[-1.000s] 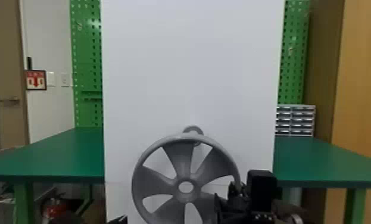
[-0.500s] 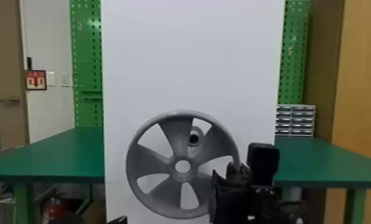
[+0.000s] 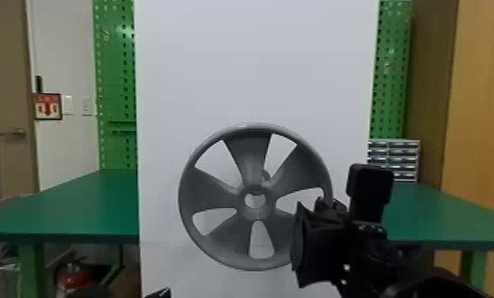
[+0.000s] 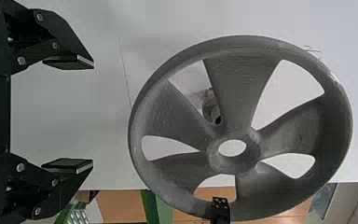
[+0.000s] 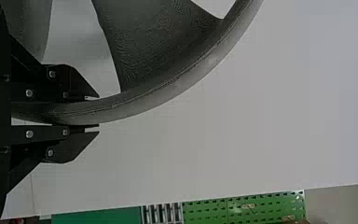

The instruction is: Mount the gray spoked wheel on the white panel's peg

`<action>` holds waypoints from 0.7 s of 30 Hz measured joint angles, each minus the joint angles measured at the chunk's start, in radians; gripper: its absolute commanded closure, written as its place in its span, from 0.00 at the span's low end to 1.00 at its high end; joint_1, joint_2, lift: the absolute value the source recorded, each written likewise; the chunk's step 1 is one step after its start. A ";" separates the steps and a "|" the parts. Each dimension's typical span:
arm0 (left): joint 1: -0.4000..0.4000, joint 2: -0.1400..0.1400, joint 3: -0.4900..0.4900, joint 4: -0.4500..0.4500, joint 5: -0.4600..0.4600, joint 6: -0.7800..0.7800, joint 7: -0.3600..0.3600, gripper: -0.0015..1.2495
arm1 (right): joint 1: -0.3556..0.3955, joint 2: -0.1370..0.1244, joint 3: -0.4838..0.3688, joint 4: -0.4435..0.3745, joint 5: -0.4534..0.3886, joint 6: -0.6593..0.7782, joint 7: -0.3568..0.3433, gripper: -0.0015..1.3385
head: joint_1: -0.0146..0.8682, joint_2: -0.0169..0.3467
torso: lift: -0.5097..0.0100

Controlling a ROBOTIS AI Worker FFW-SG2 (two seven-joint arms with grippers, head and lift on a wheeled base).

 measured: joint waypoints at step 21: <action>-0.003 0.000 -0.011 -0.001 -0.002 0.009 0.000 0.40 | -0.043 -0.007 -0.036 -0.036 -0.035 0.048 -0.009 0.81 | 0.16 0.03 | 0.21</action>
